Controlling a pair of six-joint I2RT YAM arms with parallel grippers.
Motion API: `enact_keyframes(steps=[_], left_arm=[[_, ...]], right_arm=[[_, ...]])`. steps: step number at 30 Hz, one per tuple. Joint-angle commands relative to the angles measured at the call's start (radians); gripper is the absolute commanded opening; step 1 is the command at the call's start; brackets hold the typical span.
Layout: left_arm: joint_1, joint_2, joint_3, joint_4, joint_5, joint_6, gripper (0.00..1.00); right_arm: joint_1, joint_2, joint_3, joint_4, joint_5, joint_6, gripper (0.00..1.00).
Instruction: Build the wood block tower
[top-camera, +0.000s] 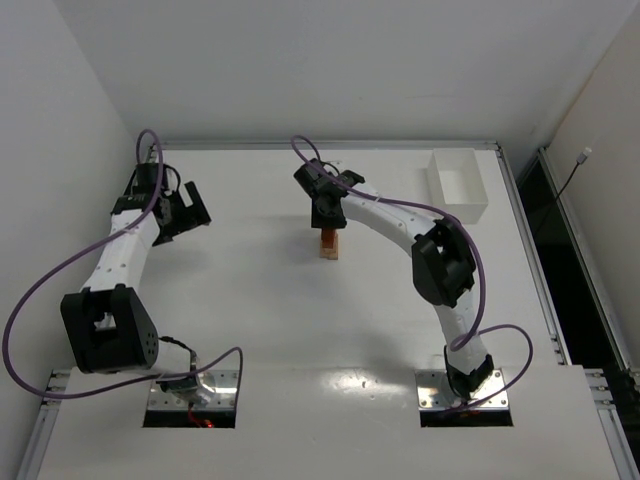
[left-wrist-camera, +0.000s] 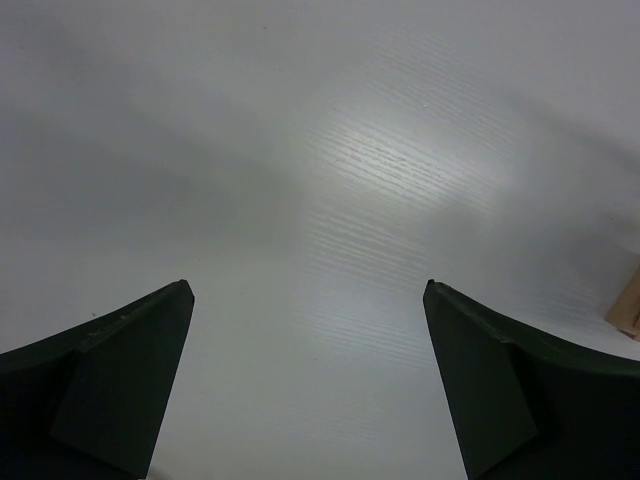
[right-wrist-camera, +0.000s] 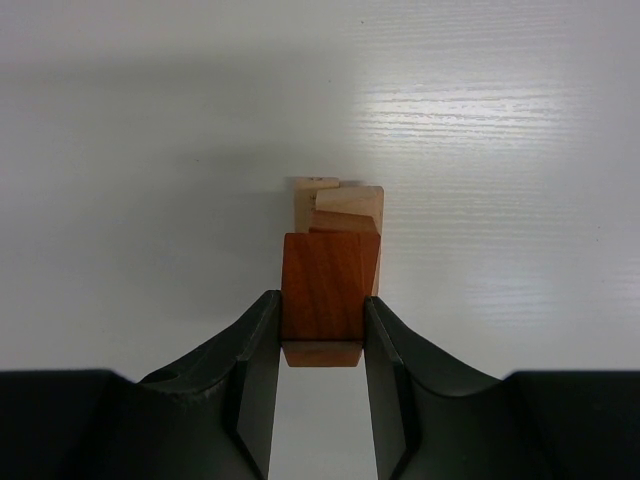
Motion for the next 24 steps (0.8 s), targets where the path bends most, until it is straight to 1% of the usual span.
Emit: enact_keyframes(steps=[1,3,4,6,8,14,15,16,17,19,20,23,24], left_arm=[[-0.009,0.005,0.035,0.023,0.02,-0.008,1.0],[-0.009,0.005,0.036,0.023,0.02,-0.008,1.0],[-0.009,0.014,0.036,0.023,0.02,-0.008,1.0],[-0.009,0.015,0.036,0.023,0.02,-0.008,1.0],[-0.009,0.015,0.045,0.023,0.02,-0.008,1.0],[-0.009,0.024,0.045,0.023,0.031,-0.008,1.0],[-0.009,0.024,0.045,0.023,0.031,-0.008,1.0],[-0.009,0.024,0.045,0.023,0.031,-0.008,1.0],[-0.009,0.024,0.045,0.023,0.031,-0.008,1.0],[-0.009,0.033,0.045,0.023,0.031,-0.008,1.0],[-0.009,0.033,0.045,0.023,0.031,-0.008,1.0],[-0.009,0.033,0.045,0.032,0.031,-0.008,1.0],[-0.009,0.024,0.036,0.032,0.031,-0.008,1.0]], right_arm=[[-0.004,-0.006,0.045,0.023,0.018,-0.006,0.2],[-0.004,-0.006,0.045,0.023,0.018,-0.006,0.29],[-0.004,-0.006,0.045,0.023,0.018,-0.006,0.32],[-0.004,-0.006,0.045,0.023,0.027,-0.016,0.32],[-0.004,-0.006,0.045,0.023,0.027,-0.016,0.35],[-0.013,-0.006,0.036,0.023,0.027,-0.016,0.34],[-0.013,-0.006,0.036,0.023,0.027,-0.016,0.36],[-0.013,-0.006,0.036,0.023,0.027,-0.016,0.4],[-0.013,-0.006,0.036,0.023,0.027,-0.016,0.49],[-0.013,-0.006,0.027,0.032,0.027,-0.025,0.57],[-0.013,-0.006,0.027,0.041,0.017,-0.025,0.63],[-0.013,-0.027,0.027,0.071,0.004,-0.071,0.68],[-0.013,-0.041,0.037,0.071,-0.006,-0.094,0.71]])
